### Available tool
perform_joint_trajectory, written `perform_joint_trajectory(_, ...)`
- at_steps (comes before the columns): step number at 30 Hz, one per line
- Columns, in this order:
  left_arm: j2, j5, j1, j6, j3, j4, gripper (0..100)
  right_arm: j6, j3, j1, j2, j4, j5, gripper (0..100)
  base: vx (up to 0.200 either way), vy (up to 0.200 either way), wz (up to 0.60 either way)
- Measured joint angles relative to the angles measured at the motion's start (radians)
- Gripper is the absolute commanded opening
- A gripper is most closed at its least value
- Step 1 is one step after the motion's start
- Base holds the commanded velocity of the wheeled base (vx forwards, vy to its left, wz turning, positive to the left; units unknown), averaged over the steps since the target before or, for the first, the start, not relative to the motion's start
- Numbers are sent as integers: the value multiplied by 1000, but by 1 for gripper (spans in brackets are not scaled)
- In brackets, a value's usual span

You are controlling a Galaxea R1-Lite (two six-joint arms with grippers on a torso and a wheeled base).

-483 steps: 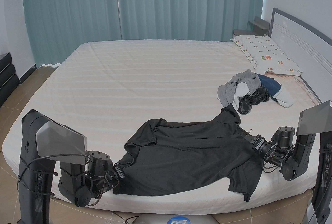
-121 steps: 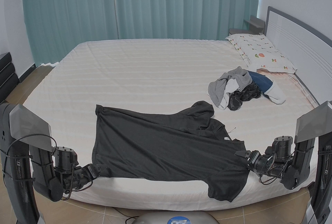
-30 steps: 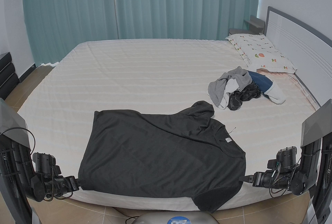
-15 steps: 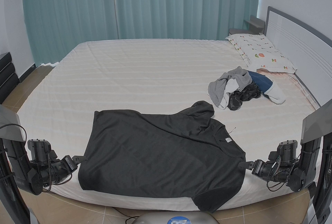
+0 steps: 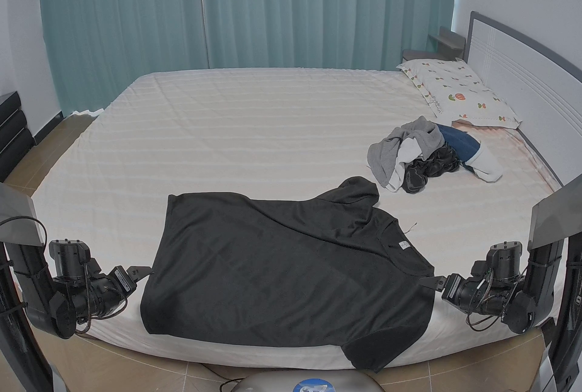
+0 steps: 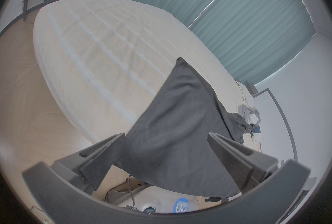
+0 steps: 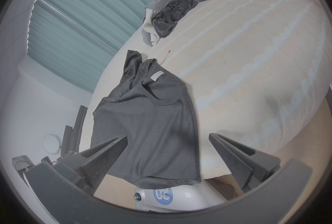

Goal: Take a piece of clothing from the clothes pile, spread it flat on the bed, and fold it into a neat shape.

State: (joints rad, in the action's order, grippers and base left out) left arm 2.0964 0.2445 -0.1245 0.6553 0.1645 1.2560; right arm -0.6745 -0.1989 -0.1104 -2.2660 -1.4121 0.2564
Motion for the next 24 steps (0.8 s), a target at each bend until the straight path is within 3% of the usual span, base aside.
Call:
perform_joint_trajectory(9, 1, 16, 40, 103, 0, 2, 100, -61, -16, 6, 39, -4, -6, 100, 0, 0, 0)
perform_joint_trajectory(15, 2, 70, 49, 140, 8, 2, 100, -101, -28, 1, 73, -19, -7, 100, 200, 0, 0)
perform_joint_trajectory(24, 5, 83, 52, 154, 20, 2, 100, -136, -154, -64, 71, 12, -54, 100, 0, 0, 0)
